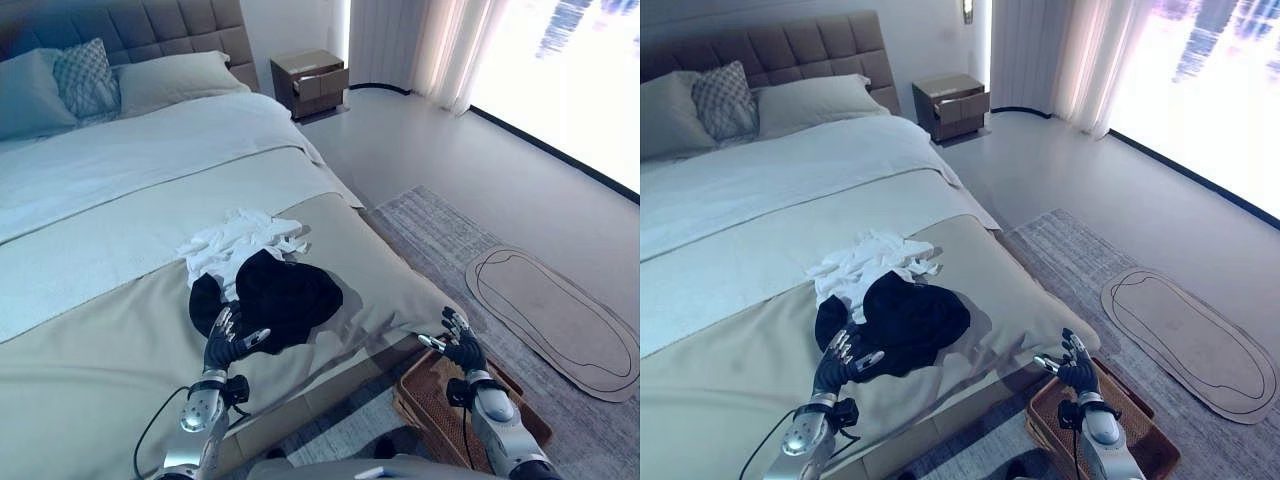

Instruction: Pick up clothes into the bucket

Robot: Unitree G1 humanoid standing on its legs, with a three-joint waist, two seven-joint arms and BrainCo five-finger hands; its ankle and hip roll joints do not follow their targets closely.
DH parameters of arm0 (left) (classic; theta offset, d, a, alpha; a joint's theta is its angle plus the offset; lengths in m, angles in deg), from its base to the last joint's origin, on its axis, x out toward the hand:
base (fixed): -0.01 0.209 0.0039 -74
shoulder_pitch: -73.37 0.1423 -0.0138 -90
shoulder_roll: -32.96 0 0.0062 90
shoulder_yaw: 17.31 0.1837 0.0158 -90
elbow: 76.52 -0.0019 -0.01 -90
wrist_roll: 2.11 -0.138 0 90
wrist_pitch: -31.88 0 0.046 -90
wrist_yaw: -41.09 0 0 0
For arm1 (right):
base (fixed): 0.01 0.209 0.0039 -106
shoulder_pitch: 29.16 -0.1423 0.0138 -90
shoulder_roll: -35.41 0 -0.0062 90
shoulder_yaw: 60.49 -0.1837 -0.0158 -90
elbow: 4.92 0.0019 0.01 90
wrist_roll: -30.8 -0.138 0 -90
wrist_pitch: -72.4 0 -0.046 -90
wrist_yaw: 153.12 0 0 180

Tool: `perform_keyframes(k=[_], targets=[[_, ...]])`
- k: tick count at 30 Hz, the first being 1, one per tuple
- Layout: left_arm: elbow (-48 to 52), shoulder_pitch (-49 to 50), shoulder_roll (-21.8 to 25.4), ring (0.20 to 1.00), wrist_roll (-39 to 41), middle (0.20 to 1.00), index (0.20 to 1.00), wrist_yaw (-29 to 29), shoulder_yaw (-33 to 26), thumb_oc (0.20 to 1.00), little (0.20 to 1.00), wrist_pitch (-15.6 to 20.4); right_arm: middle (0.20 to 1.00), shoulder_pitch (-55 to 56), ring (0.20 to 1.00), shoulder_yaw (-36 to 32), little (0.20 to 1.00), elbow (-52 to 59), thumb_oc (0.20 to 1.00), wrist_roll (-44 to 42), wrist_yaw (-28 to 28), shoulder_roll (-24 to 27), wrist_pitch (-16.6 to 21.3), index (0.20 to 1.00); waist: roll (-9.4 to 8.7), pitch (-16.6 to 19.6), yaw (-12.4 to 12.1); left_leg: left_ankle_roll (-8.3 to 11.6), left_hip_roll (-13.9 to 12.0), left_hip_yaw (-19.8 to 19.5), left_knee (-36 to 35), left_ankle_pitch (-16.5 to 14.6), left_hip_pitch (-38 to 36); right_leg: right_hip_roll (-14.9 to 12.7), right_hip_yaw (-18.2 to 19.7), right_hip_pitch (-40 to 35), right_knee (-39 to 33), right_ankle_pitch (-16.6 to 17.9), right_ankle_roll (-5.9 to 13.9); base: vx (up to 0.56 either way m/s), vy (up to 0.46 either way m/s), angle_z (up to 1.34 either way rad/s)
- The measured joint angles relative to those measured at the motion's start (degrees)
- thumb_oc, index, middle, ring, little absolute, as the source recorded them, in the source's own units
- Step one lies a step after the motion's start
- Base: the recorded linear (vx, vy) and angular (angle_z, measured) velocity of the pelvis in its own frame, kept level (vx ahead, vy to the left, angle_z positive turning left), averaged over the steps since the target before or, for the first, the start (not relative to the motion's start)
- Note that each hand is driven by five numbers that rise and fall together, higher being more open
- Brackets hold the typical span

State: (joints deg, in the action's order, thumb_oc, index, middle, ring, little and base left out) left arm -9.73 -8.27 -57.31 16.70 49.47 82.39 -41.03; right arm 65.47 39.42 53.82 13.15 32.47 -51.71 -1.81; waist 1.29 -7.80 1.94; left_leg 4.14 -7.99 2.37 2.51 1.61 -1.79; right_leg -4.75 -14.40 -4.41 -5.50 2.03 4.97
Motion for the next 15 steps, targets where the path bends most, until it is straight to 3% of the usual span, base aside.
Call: perform_keyframes(k=[5, 9, 15], targets=[[0.0, -2.4, -1.0, 1.0, 0.0, 1.0, 1.0, 0.0, 0.3, 1.0, 1.0, 0.1, 1.0, -0.1, 1.0, -0.5, 1.0, 0.2, 1.0, 0.0, 0.4, 0.9, 0.0, 1.0, 2.43, -0.4, 0.5, 0.38, 0.5, -0.6, -3.9, -0.6, 1.9, -0.4, -0.6, 3.2, 0.3, 1.1, 0.64, 0.01, 0.116, 0.1], [0.0, -2.2, -0.8, 1.0, -0.1, 1.0, 1.0, 0.1, 0.3, 1.0, 1.0, 0.1, 1.0, 0.5, 1.0, -0.7, 1.0, 0.2, 1.0, -0.1, 0.9, -1.1, 0.0, 1.0, 1.9, -0.3, 0.5, -0.74, 2.2, 0.9, -7.7, 0.3, 0.5, -2.1, 0.4, 4.4, 0.1, 1.9, 1.26, 0.05, 0.128, -0.12], [2.4, -1.8, 0.8, 1.0, -2.1, 1.0, 1.0, 0.2, 0.1, 1.0, 1.0, 0.1, 1.0, 1.3, 1.0, -0.4, 1.0, 0.3, 1.0, -1.0, 0.7, -2.6, 0.0, 1.0, 0.9, 0.3, 0.2, -0.52, 3.3, 2.0, -7.5, 0.5, 0.2, -3.2, 1.1, 4.5, 0.1, 2.6, 1.67, 0.07, 0.069, -0.06]])
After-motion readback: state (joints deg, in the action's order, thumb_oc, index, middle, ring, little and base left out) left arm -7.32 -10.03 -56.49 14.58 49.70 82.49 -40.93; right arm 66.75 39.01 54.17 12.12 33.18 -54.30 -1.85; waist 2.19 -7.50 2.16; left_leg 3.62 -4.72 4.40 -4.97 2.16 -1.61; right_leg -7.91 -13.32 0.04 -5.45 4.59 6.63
